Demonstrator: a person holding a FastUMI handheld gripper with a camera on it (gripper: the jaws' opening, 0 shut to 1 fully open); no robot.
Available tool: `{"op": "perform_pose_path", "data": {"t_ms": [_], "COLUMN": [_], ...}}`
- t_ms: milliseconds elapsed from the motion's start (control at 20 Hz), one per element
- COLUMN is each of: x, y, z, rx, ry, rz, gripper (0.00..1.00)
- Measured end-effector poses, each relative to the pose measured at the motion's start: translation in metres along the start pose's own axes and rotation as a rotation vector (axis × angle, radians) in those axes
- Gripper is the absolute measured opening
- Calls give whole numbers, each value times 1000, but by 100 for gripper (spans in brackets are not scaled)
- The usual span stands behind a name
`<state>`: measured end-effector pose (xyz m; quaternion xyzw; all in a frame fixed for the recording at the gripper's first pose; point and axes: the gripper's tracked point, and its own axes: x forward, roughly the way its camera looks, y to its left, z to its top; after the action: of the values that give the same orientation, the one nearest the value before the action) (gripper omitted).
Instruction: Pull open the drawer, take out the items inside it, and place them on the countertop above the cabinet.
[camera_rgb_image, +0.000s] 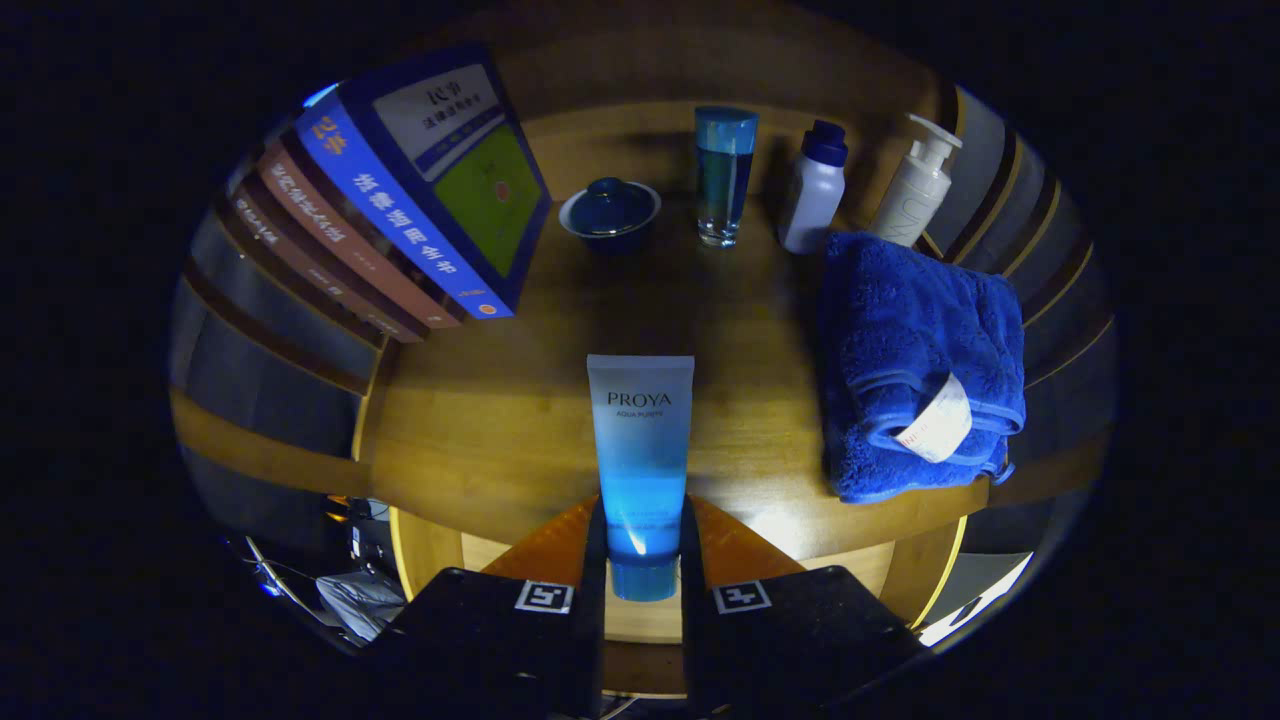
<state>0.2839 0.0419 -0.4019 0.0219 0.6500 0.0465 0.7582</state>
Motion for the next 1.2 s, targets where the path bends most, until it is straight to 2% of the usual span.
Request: {"op": "perform_pose_path", "data": {"t_ms": [200, 400, 500, 700, 950, 1200], "x": [21, 25, 22, 13, -16, -61], "y": [-2, -10, -12, -14, -10, 0], "z": [-1, 3, 2, 0, 7, -7], "rx": [14, 18, 31, 10, -16, -68], "ry": [29, 23, 21, -18, -215, -476], "rz": [-18, -41, -36, -28, 1, 48], "gripper": [36, 41, 47, 71, 100, 100]}}
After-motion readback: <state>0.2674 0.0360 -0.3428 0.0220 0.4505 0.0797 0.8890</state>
